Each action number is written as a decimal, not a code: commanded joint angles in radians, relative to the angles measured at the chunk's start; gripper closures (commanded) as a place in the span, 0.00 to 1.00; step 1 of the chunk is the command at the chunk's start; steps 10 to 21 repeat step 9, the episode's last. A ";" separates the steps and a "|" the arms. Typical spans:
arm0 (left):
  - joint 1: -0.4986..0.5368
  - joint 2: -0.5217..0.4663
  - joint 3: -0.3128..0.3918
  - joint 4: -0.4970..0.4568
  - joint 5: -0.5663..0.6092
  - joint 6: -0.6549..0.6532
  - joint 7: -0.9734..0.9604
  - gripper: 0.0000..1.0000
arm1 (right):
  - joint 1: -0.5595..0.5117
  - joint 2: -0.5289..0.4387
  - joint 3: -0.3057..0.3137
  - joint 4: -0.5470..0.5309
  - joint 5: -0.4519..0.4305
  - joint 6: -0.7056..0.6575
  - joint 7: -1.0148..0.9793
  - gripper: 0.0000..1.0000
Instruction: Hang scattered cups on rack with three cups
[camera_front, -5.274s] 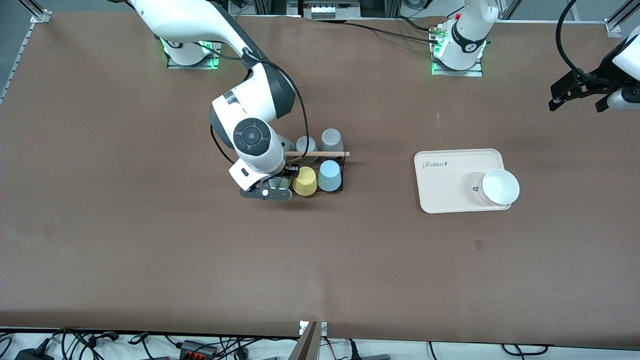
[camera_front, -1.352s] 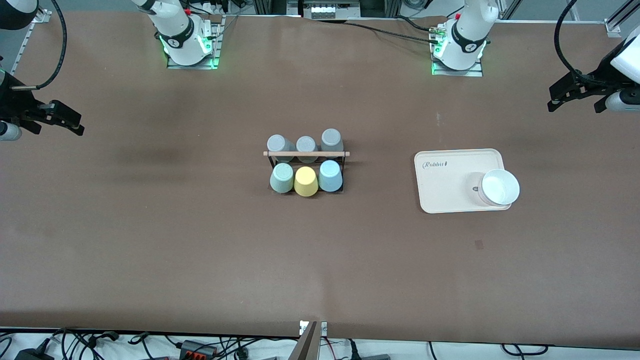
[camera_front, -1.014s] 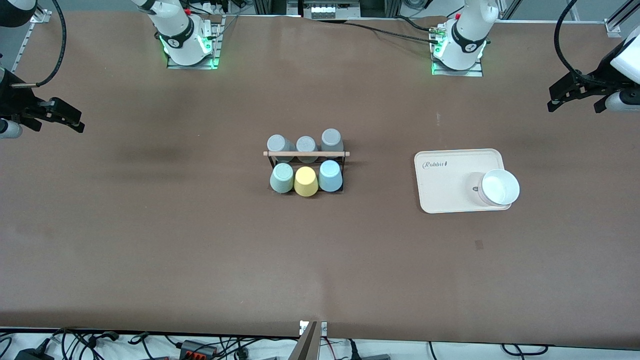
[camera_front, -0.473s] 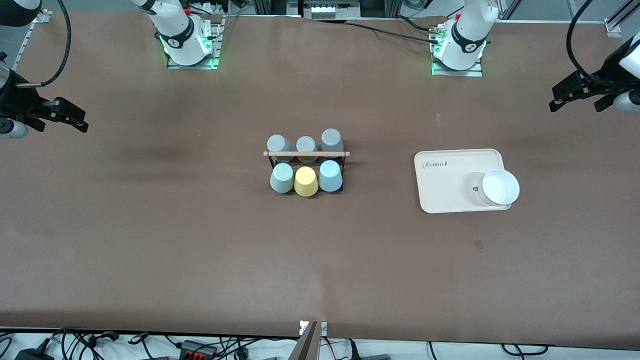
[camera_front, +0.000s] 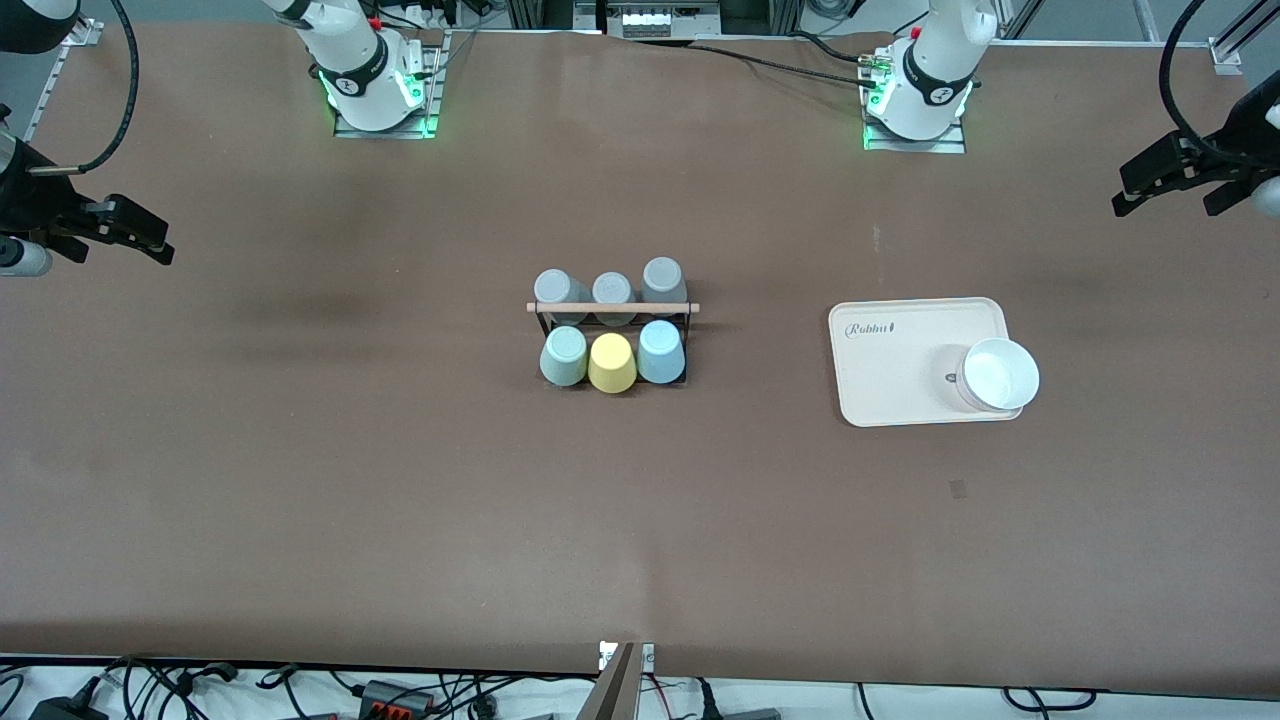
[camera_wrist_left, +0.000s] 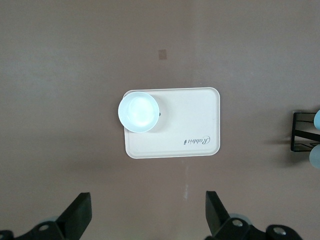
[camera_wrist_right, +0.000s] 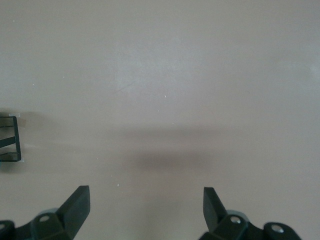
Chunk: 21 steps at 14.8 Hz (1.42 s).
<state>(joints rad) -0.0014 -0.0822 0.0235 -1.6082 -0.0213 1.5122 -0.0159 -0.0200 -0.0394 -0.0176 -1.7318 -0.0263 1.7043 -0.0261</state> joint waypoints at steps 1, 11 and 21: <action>0.003 0.024 -0.001 0.047 -0.014 -0.027 0.011 0.00 | -0.002 -0.022 -0.002 -0.006 0.008 -0.015 -0.015 0.00; 0.004 0.071 -0.001 0.105 -0.014 -0.041 0.010 0.00 | 0.000 -0.027 -0.002 -0.006 0.008 -0.040 -0.018 0.00; 0.004 0.071 -0.001 0.105 -0.014 -0.041 0.010 0.00 | 0.000 -0.027 -0.002 -0.006 0.008 -0.040 -0.018 0.00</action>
